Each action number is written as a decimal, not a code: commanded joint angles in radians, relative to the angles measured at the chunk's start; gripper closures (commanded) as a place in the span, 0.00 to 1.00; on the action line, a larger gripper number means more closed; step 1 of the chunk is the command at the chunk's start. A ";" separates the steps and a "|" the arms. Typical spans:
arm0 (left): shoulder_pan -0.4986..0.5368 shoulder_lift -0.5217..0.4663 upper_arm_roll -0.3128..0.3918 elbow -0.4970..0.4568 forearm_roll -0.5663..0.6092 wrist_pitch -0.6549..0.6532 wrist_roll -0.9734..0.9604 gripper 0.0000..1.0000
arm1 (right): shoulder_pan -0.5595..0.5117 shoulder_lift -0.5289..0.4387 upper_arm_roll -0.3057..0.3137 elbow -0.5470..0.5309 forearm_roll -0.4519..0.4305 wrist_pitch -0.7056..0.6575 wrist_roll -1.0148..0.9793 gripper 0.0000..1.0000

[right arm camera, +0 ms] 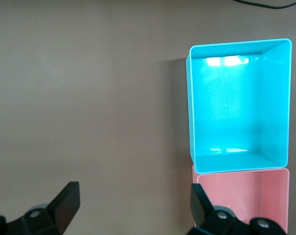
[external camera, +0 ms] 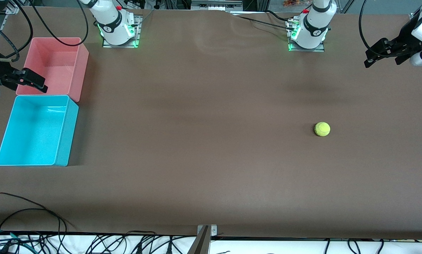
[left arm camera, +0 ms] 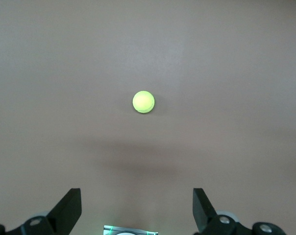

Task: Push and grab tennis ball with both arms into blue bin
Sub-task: 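Move the left gripper down toward the yellow tennis ball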

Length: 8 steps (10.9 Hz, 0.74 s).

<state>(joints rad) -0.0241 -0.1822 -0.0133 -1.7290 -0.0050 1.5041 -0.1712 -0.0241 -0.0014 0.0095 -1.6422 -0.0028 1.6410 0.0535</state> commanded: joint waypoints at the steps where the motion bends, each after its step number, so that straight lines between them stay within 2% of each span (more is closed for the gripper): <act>1: 0.013 0.033 -0.005 -0.043 -0.009 0.076 0.004 0.00 | 0.001 0.003 0.000 0.024 0.006 -0.027 -0.006 0.00; 8: 0.013 0.064 0.001 -0.133 0.008 0.128 0.006 0.00 | 0.003 0.004 -0.002 0.024 0.003 -0.027 -0.004 0.00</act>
<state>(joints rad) -0.0169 -0.1144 -0.0099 -1.8276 -0.0048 1.6140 -0.1712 -0.0232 -0.0014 0.0101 -1.6415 -0.0028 1.6369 0.0535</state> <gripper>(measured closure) 0.000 0.000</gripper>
